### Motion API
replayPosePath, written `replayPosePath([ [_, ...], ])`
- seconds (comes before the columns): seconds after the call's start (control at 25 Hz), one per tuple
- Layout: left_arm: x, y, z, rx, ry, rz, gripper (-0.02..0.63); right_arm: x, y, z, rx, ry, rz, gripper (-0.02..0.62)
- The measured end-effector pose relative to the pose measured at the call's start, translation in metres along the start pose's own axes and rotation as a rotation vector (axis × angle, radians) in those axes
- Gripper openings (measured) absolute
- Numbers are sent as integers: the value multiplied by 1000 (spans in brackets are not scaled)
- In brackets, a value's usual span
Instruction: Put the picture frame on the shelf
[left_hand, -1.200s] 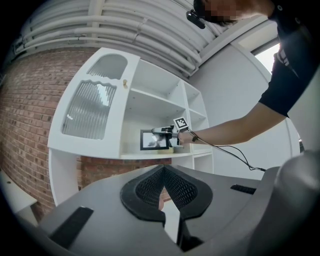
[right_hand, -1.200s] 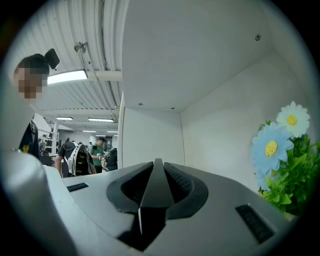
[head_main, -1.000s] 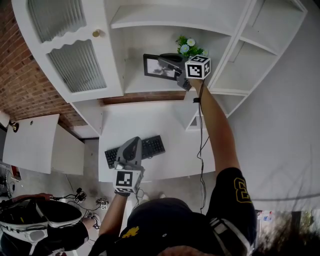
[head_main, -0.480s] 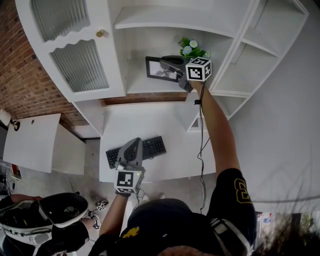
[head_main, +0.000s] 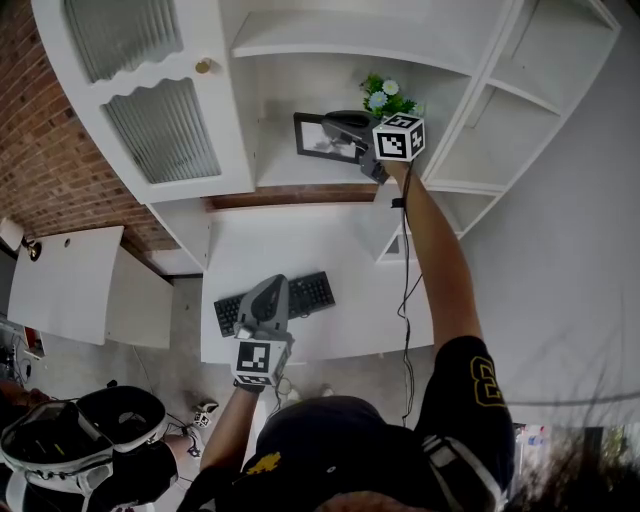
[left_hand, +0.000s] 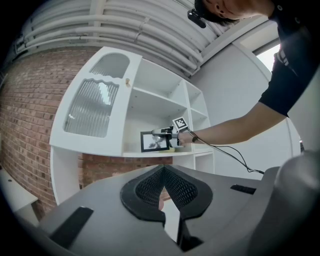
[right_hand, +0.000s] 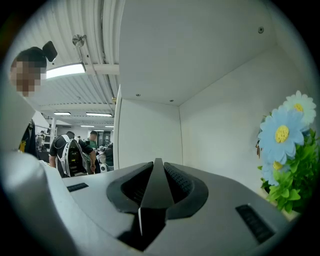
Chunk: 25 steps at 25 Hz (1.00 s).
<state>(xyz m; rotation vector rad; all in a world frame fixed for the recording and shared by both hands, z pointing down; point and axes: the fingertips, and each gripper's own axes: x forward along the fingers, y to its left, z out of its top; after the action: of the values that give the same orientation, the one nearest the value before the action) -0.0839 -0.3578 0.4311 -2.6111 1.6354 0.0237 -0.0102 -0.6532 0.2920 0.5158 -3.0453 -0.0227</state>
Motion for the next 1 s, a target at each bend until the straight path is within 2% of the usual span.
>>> replayPosePath([
  [0.56,0,1,-2,-2,4,3,18,-4,-3,-6,-5,32,-8,66],
  [1.0,-1,0,-2,-7,0,3,18,-5,-6,-10,-35,49,-58,69],
])
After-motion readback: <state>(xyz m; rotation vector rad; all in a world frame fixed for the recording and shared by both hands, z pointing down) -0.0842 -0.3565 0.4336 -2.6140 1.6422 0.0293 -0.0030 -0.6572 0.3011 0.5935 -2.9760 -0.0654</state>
